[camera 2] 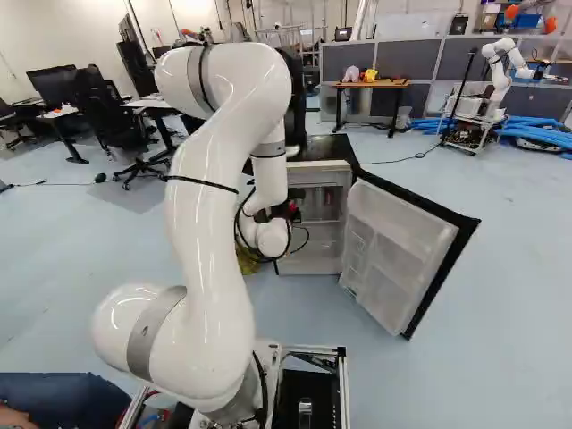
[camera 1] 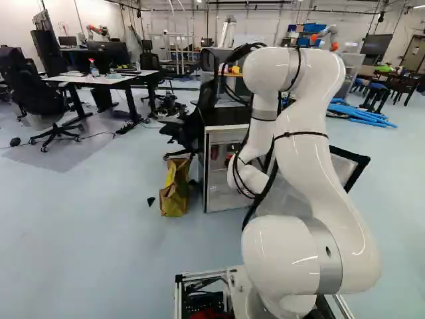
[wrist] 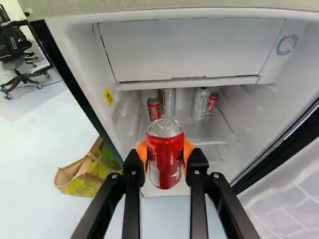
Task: Grab a drink from the fridge
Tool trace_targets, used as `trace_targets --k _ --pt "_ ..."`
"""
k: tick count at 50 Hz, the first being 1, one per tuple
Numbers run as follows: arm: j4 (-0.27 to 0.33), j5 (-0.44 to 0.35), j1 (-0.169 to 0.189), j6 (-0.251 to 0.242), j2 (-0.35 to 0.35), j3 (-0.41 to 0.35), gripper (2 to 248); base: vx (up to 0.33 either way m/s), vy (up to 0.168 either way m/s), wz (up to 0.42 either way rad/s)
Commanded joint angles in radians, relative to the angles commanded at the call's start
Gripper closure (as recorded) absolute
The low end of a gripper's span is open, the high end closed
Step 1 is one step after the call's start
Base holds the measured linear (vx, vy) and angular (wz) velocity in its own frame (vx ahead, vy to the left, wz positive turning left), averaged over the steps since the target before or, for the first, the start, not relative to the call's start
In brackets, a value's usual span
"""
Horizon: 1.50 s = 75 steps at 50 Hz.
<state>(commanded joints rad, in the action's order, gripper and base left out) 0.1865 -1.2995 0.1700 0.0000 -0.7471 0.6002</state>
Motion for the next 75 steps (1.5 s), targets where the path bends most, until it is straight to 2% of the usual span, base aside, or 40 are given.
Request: trace_targets --k 15,75 --pt "0.0 0.0 0.011 0.0 0.087 -0.085 158 0.0 0.0 0.0" --pt "0.0 0.0 0.01 0.0 0.289 -0.162 158 0.0 0.0 0.0"
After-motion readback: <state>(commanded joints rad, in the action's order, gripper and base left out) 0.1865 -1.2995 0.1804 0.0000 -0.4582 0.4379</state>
